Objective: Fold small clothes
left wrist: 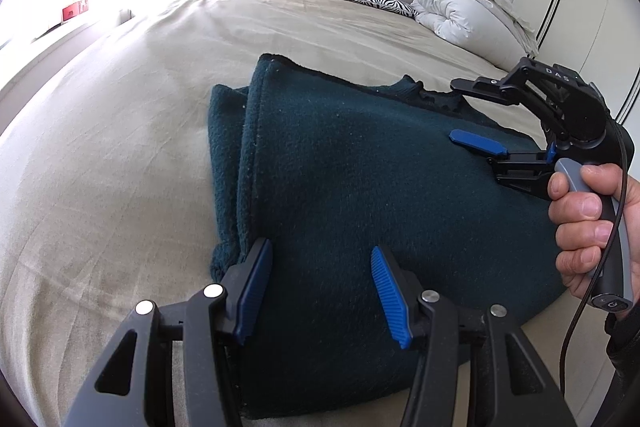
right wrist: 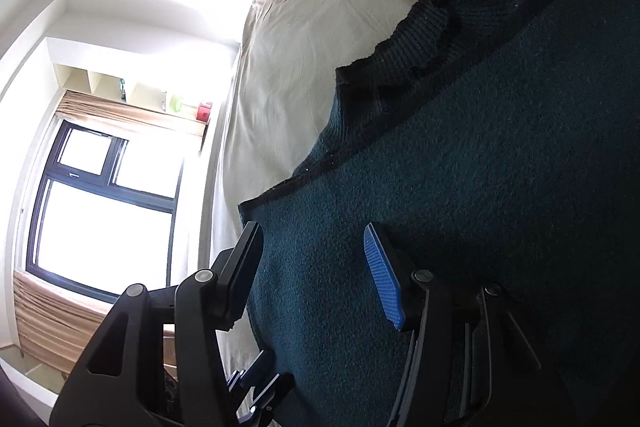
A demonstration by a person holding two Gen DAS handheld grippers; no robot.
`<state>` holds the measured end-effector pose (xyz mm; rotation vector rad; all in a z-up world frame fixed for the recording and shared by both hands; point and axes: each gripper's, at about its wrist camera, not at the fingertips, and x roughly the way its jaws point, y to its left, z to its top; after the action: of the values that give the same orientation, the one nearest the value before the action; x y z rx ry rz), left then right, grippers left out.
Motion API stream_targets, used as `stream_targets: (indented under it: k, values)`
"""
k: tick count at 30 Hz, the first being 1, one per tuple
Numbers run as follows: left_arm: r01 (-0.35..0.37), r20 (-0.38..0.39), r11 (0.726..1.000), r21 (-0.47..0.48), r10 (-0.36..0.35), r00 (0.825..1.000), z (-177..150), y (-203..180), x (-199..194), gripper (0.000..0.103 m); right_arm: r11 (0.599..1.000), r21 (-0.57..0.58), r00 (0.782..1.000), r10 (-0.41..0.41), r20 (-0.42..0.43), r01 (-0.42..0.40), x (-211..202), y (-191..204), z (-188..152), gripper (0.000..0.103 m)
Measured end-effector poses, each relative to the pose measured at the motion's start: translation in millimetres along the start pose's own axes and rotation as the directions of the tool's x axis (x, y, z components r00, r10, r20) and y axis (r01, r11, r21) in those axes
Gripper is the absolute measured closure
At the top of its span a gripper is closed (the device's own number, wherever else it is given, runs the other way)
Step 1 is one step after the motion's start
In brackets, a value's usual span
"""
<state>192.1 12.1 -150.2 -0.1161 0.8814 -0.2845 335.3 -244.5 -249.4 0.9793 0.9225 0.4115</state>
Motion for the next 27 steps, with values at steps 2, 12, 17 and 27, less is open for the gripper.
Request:
stream_targets:
  k: [2,12,17,27]
  values:
    - [0.002,0.001,1.0,-0.001,-0.002,1.0,0,1,0,0.048,1.0,0.003,1.0,0.009,0.016,-0.009,-5,-5,9,0.052]
    - [0.007,0.002,1.0,-0.005,-0.007,1.0,-1,2,-1,0.048,0.983,0.18,0.943,-0.099,0.317,0.043,-146,-95,53,0.052]
    - [0.017,0.0,1.0,-0.015,-0.017,1.0,3,3,-4,0.048,0.965,0.263,0.875,-0.134,0.464,0.008,-222,-139,43,0.048]
    - [0.067,0.078,0.962,-0.265,-0.048,0.996,-5,50,-60,0.042,0.996,0.079,0.947,-0.067,0.314,0.044,-214,-92,-41,0.047]
